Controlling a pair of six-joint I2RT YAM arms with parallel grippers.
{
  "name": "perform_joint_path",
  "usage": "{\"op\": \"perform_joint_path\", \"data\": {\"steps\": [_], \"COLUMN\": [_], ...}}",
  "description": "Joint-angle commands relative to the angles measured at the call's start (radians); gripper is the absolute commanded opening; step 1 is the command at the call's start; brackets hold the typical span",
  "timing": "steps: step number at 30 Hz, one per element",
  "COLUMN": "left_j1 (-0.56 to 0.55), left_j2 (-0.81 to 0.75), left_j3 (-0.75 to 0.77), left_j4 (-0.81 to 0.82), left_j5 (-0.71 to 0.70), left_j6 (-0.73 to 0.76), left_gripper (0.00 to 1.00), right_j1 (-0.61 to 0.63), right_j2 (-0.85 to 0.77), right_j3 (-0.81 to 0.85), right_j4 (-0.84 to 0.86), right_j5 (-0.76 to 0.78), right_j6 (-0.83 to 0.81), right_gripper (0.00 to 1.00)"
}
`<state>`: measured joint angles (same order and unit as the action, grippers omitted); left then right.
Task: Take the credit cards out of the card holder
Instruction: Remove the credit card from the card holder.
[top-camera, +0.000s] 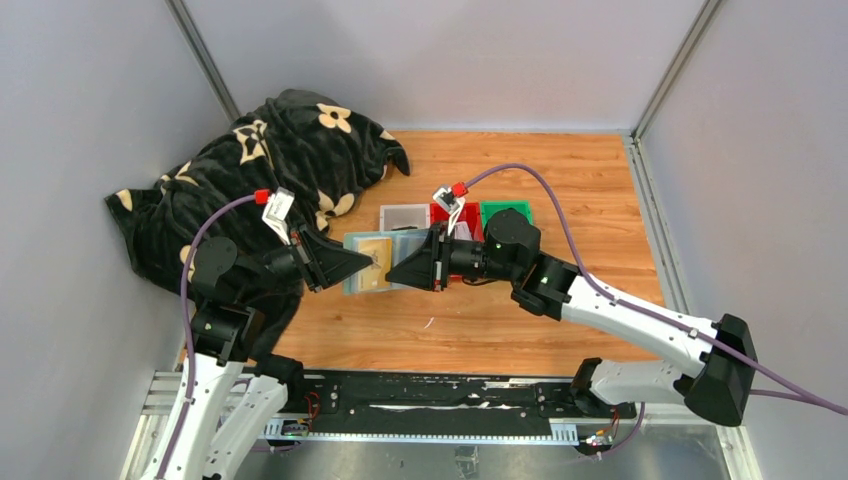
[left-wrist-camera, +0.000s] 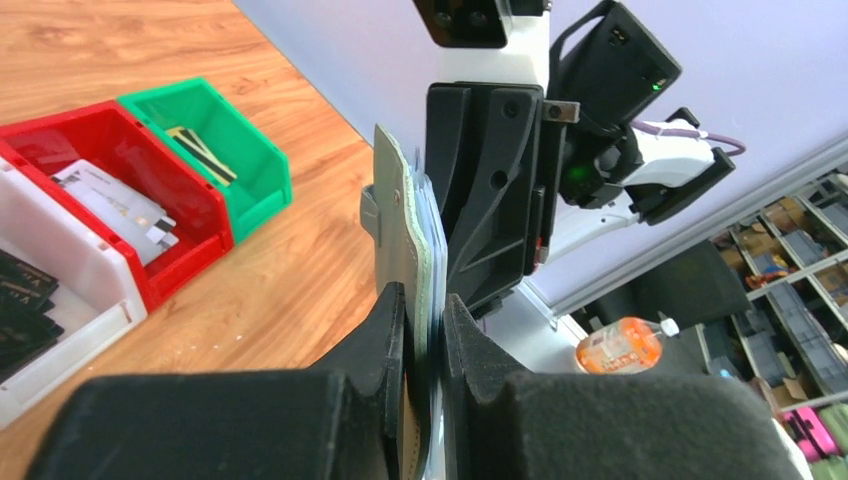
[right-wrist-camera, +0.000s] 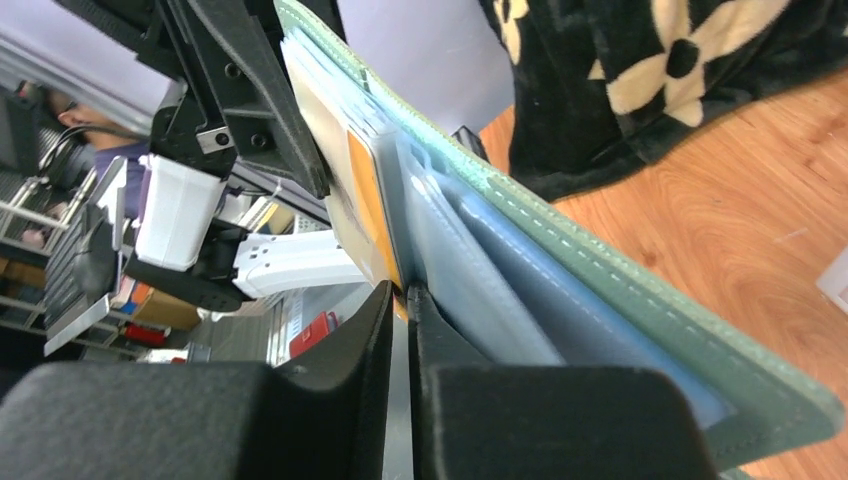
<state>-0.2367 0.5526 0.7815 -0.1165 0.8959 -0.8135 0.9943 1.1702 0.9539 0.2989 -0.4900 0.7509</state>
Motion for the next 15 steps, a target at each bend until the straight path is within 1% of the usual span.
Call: {"op": "perform_joint_path", "data": {"steps": [1, 3, 6, 10, 15], "left_j1": [-0.016, -0.016, -0.016, -0.016, -0.016], "left_j2": [-0.014, -0.017, -0.020, -0.019, -0.014], "left_j3": [0.027, 0.027, 0.028, 0.033, 0.044], "left_j4": [0.023, 0.014, 0.002, 0.013, 0.031], "left_j5": [0.035, 0.039, 0.046, 0.067, 0.092], "left_j6": [-0.018, -0.006, 0.005, -0.007, -0.032], "left_gripper": [0.17, 0.20, 0.22, 0.25, 0.26], "right_j1": [0.061, 0.061, 0.060, 0.043, 0.023], "right_j2": [0.023, 0.008, -0.023, -0.064, -0.111], "right_j3": [0.061, 0.053, 0.016, -0.061, -0.134], "right_j4": [-0.095, -0.081, -0.010, 0.103, 0.154], "right_j5": [0.211, 0.233, 0.202, 0.105, 0.088], "right_j6": [-0.039, -0.035, -0.036, -0.014, 0.021], "right_gripper": [0.07, 0.00, 0.00, 0.00, 0.00]}}
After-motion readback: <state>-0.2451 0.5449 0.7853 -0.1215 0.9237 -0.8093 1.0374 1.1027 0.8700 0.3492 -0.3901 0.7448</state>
